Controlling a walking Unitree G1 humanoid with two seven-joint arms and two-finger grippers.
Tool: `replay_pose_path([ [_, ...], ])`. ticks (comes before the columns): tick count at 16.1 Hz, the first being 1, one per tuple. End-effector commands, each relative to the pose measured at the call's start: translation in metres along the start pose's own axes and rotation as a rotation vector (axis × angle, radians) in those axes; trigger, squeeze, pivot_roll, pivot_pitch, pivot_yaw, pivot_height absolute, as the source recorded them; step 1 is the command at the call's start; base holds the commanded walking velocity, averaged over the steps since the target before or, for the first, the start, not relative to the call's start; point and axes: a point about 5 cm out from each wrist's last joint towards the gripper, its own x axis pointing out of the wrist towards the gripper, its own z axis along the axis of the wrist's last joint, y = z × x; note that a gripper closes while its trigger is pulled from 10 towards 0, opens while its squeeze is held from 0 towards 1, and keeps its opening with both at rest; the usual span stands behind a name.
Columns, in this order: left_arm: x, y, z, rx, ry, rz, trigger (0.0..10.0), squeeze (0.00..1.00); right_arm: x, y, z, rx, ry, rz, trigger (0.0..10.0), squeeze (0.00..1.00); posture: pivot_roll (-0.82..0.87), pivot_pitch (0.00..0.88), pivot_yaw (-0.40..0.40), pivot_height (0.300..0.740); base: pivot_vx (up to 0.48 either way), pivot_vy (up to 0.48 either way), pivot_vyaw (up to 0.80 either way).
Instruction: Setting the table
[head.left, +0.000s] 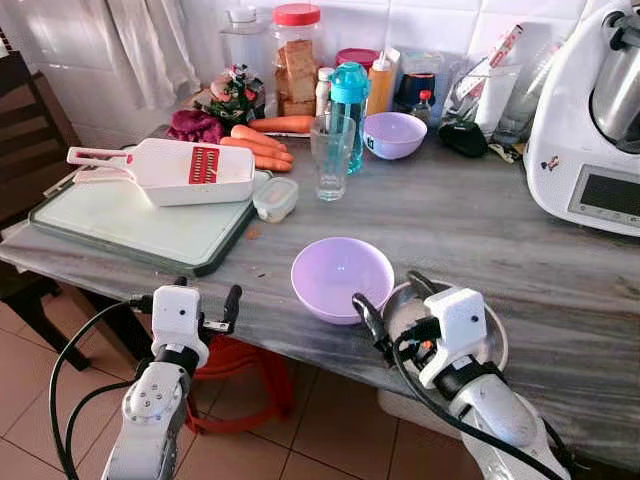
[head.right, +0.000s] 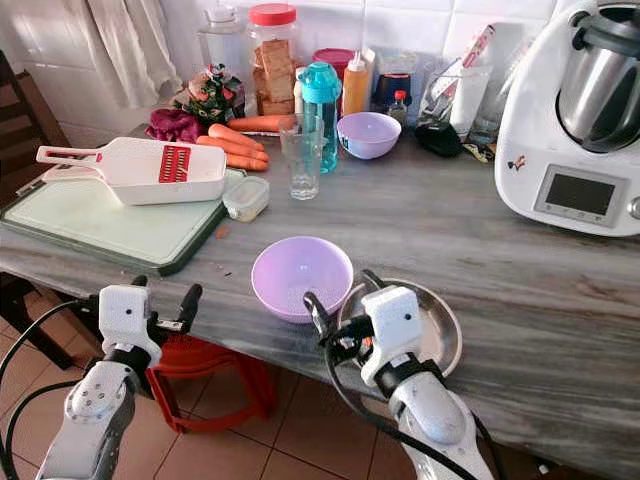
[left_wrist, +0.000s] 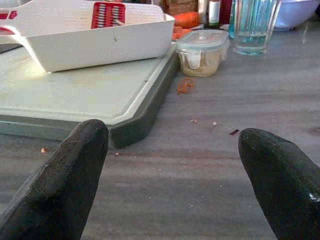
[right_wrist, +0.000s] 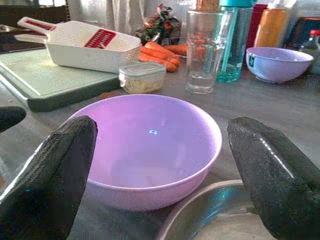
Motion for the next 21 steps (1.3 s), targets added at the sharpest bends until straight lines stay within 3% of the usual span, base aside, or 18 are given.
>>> replay_pose_path([
  [1,-0.004,0.003,-0.002,-0.009,0.017,-0.007,10.0,0.0,0.001,-0.001,0.005,-0.014,-0.033,-0.007,10.0,0.0,0.1,0.0,0.015,0.74,0.0,0.0,0.0],
  [3,-0.02,0.004,-0.01,-0.047,0.052,-0.116,10.0,0.0,0.002,-0.016,0.018,-0.137,-0.102,-0.137,10.0,0.0,0.1,0.0,0.016,0.74,0.0,0.0,0.0],
  [6,-0.035,0.007,-0.018,-0.063,0.086,-0.231,10.0,0.0,0.004,-0.021,0.025,-0.124,-0.125,-0.168,10.0,0.0,0.1,0.0,0.023,0.74,0.0,0.0,0.0],
  [8,-0.037,0.003,-0.017,-0.091,0.092,-0.295,10.0,0.0,0.002,-0.029,0.027,-0.2,-0.123,-0.236,10.0,0.0,0.1,0.0,0.02,0.74,0.0,0.0,0.0],
  [11,-0.034,-0.014,-0.01,-0.146,0.078,-0.402,10.0,0.0,-0.009,-0.064,0.034,-0.35,-0.124,-0.503,10.0,0.0,0.09,0.0,0.021,0.74,0.0,0.0,0.0],
  [13,-0.029,-0.028,-0.005,-0.165,0.049,-0.465,10.0,0.0,-0.018,-0.075,0.026,-0.331,-0.071,-0.579,10.0,0.0,0.08,0.001,0.022,0.74,0.0,0.0,0.0],
  [21,-0.021,-0.051,0.01,-0.211,-0.003,-0.573,10.0,0.0,-0.031,-0.076,0.012,-0.315,-0.005,-0.66,10.0,0.0,0.05,0.003,0.033,0.74,0.0,0.0,0.0],
])
